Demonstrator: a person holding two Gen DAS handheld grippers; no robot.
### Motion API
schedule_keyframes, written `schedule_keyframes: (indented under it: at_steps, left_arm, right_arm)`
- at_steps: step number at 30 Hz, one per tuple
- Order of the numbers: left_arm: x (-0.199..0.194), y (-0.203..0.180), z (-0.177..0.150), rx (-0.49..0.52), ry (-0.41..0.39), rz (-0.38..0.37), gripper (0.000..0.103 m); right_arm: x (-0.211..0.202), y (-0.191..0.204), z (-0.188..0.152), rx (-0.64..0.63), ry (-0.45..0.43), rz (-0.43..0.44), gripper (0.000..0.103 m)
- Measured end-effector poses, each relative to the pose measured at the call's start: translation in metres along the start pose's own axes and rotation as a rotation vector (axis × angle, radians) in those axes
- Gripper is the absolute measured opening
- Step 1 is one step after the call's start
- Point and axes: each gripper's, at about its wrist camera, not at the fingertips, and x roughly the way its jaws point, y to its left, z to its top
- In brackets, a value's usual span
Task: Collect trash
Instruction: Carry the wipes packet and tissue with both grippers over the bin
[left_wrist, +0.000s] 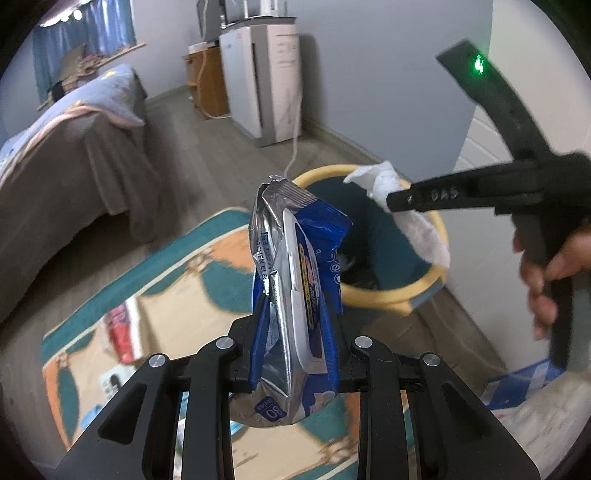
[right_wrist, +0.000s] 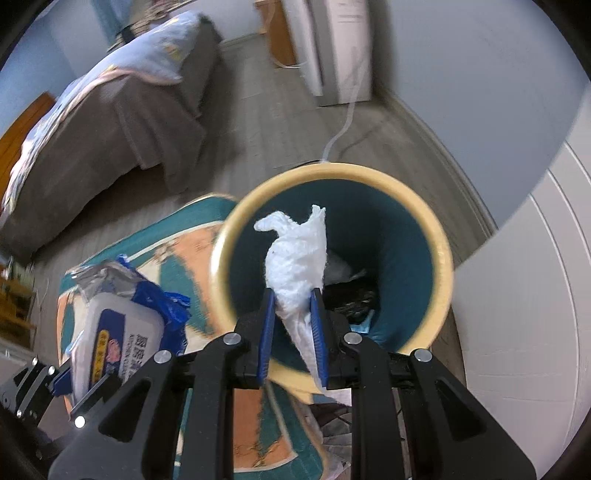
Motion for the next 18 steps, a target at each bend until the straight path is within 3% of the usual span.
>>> schedule_keyframes:
  at_steps: [10,15,18]
  left_arm:
    - [0.04,-0.021,0.028,0.038,0.04,-0.054,0.028]
    - [0.058,-0.028,0.041,0.036,0.051,-0.066,0.028]
    - [0.066,-0.032,0.05,0.051,0.051,-0.05,0.028]
  right_arm:
    - [0.016,-0.059,-0.001,0.169,0.027,-0.075,0.019]
    - [0.019,-0.065,-0.001,0.21,0.027,-0.066,0.019]
    - [0.013,-0.063,0.002,0.217,-0.019,-0.043,0.019]
